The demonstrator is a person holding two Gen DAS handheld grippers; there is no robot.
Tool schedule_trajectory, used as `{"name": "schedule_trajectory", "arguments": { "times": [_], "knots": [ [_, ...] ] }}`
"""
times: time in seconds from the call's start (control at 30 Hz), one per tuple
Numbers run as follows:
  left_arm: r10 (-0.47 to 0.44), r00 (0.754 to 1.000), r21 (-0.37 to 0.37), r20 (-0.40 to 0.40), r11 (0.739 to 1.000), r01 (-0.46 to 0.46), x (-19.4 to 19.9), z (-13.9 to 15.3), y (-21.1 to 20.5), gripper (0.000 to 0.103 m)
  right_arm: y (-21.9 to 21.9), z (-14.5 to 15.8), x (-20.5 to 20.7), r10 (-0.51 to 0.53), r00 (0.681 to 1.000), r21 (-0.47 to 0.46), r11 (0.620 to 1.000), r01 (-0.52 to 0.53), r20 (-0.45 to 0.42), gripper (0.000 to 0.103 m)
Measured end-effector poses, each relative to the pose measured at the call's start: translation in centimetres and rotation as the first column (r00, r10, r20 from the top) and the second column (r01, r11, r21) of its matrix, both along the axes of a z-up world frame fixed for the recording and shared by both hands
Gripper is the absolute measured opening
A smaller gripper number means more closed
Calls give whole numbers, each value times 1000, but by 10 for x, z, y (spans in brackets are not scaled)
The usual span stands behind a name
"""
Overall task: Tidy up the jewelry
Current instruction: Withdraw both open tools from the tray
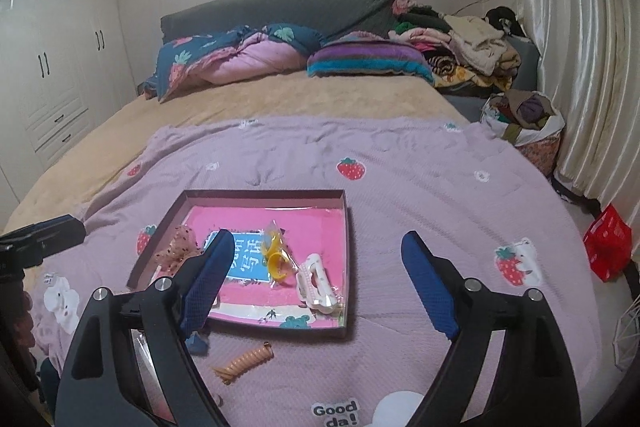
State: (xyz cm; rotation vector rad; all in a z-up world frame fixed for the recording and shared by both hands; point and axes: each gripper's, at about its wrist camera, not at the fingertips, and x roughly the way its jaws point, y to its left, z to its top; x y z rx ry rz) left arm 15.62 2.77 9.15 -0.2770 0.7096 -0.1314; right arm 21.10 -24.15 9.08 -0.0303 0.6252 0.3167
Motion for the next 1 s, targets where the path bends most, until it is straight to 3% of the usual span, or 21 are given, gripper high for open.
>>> {"name": "schedule_trajectory", "arguments": {
  "times": [0.43,1.0],
  "knots": [
    [33,999,0,6,999,-33,-25,2,12,93,-3,11,-35,32,999,-4,999,-32,28,84],
    [71,994,7,-80,997,-71,-56,-37,21,93,9,-24,-68,106,993,-31,994,-108,-44,84]
  ]
}}
